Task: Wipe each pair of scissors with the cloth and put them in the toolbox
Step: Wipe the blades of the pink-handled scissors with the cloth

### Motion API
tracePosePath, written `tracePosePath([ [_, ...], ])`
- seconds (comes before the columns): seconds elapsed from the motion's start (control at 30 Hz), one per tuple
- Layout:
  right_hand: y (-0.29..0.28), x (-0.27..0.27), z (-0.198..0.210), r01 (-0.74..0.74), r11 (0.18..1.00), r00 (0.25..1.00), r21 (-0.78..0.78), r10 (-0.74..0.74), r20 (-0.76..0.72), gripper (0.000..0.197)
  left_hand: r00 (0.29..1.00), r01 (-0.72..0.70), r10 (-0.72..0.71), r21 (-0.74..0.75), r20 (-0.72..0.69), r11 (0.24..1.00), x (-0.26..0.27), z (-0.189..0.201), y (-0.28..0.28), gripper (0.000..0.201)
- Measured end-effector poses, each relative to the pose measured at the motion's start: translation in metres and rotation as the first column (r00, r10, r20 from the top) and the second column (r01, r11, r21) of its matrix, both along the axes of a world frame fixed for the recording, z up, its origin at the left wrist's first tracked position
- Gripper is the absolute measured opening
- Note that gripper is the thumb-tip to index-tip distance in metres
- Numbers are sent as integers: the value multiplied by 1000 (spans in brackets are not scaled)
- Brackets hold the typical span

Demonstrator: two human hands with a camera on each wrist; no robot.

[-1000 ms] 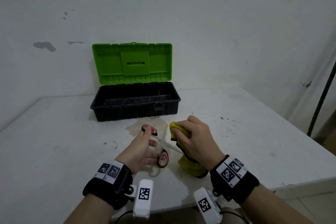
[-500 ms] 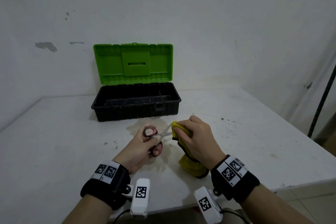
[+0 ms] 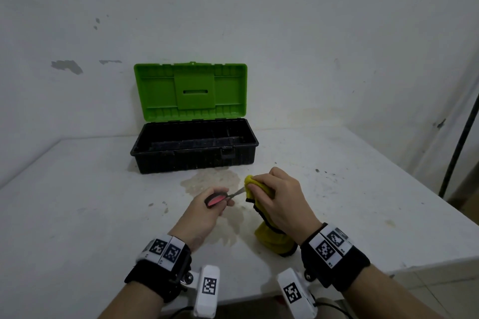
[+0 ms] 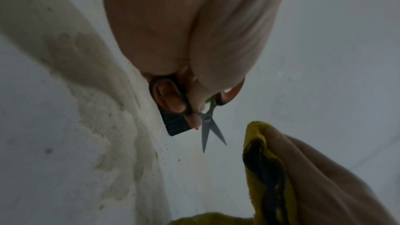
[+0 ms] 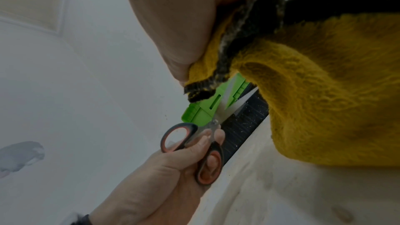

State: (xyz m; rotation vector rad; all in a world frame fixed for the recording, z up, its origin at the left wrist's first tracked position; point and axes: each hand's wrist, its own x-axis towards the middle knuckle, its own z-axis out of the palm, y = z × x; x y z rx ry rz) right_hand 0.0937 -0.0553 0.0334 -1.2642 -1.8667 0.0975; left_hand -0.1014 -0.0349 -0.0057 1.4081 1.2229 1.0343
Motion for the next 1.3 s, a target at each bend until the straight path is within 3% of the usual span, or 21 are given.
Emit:
tracePosePath([
  [0.17, 0, 2, -2, 11, 1000, 1000, -5, -11, -2, 15, 928, -150, 247, 327, -280, 933, -4, -2, 5, 23],
  [0.3, 0, 1, -3, 2, 1000, 1000, -24, -2, 5, 16, 871, -228, 379, 427, -313, 875, -3, 9, -1, 28],
  [0.4, 0, 0, -3, 0, 1000, 1000, -25, 0, 11, 16, 946, -108, 224, 428, -232, 897, -6, 13, 0, 38],
  [0.47, 0, -1, -3, 0, 1000, 1000, -18, 0, 11, 17, 958, -47, 159, 415, -239, 909, -7, 16, 0, 41],
  [0.53, 1, -1, -3, -2, 1000, 1000, -14, 2, 5, 17, 944, 18, 132, 449, -302, 893, -7, 18, 1, 38],
  [0.67, 0, 0, -2, -4, 1000, 1000, -5, 4, 5, 17, 945, 48, 57, 308, -323, 950, -8, 19, 4, 42],
  [0.77, -1, -1, -3, -3, 1000, 1000, -18, 3, 11, 18, 952, 76, 19, 294, -307, 953, -8, 21, 4, 24],
  [0.87, -2, -2, -4, -10, 1000, 1000, -22, 11, 15, 19, 960, 88, -9, 271, -280, 958, -8, 24, 4, 30],
  [1.03, -4, 2, -4, -7, 1000, 1000, -14, 8, 14, 18, 905, 210, -82, 272, -417, 939, -10, 22, 5, 26],
  [1.3, -11, 10, -6, 13, 1000, 1000, -19, -13, -1, 15, 893, 218, -72, 287, -445, 933, -8, 15, 5, 33],
])
